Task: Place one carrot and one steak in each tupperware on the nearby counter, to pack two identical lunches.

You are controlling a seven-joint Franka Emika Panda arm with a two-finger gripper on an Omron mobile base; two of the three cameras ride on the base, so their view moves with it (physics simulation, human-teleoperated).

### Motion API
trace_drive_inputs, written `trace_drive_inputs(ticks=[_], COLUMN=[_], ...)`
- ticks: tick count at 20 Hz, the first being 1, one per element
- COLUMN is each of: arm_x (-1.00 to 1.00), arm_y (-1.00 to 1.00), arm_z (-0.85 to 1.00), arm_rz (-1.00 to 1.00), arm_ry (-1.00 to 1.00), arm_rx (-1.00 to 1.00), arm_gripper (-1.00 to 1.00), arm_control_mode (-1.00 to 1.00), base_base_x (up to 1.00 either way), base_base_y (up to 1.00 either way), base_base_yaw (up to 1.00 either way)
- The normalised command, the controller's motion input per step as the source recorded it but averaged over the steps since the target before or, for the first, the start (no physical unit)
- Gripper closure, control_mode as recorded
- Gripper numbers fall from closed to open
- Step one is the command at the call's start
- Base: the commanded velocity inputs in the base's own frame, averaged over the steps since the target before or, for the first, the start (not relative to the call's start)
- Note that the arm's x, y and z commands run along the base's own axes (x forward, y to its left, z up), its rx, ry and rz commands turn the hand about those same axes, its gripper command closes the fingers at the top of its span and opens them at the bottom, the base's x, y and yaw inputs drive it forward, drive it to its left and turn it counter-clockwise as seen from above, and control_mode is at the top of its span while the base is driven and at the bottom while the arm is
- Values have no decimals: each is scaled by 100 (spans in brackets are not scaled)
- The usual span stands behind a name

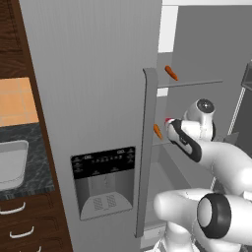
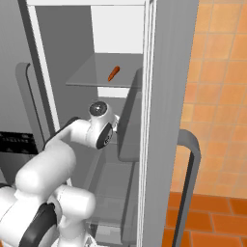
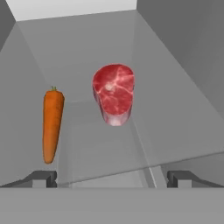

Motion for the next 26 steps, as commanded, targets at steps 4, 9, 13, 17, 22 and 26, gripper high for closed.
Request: trace_drive_inputs(ticks=[4,9,13,17,22,26], arm_x=[32,32,30,36,46,41], arm_y=[-14,-14,0,0,0,0], arm_z=[-14,-13,-20,-14,-23,-23], arm_rz=[0,0,0,0,0,0], arm_ry=[0,0,0,1,3,0], arm_rx=[0,0,0,0,2,3], arm_gripper=[-100,-100,-100,-100,-100,-100], arm_control_mode=[-100,-100,-100,-100,-100,-100], base_base_x=[0,0,0,0,0,0], base_base_y=[0,0,0,0,0,0], base_base_yaw=[0,0,0,0,0,0])
